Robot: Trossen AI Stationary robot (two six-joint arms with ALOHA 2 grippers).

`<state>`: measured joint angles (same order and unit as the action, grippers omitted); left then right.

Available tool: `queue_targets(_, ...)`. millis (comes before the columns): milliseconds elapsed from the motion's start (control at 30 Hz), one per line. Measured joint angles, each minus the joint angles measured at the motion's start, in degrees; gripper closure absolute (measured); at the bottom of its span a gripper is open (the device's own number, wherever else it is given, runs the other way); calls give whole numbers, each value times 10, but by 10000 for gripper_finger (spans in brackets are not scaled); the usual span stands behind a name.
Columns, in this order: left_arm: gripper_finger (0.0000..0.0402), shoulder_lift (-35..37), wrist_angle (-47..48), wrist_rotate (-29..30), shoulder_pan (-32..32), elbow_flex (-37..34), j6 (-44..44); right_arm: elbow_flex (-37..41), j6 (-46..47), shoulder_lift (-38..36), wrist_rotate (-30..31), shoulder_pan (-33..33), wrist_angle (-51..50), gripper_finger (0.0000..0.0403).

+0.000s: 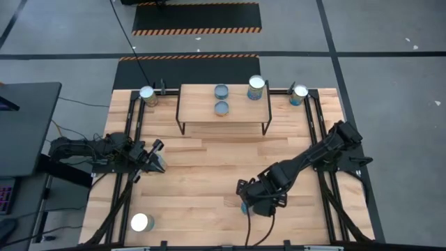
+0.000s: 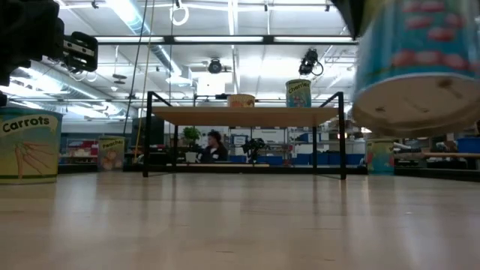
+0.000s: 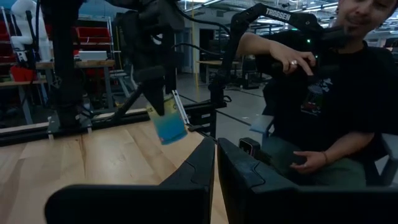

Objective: Pick and place cans onto a shelf
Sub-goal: Put the big blue canned cherries on the shelf aligned with the other big blue canned cherries

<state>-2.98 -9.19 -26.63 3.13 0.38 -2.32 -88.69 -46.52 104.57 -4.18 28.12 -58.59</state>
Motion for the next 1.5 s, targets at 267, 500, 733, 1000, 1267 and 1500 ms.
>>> queue_targets(267,374,0,-4,0,0,0,0,4,-5,53,71,-26,-28,78)
queue_targets(500,374,0,0,0,0,0,0,3,3,53,72,-43,-48,78)
queue_targets(733,374,0,0,0,0,0,0,4,21,64,71,-60,-23,62)
queue_targets(1000,374,0,0,0,0,0,0,5,22,70,46,-53,-20,28)
queue_targets(1267,374,0,0,0,0,0,0,-2,58,70,87,-29,-28,25)
queue_targets(1500,374,0,0,0,0,0,0,-66,140,69,89,6,-58,25)
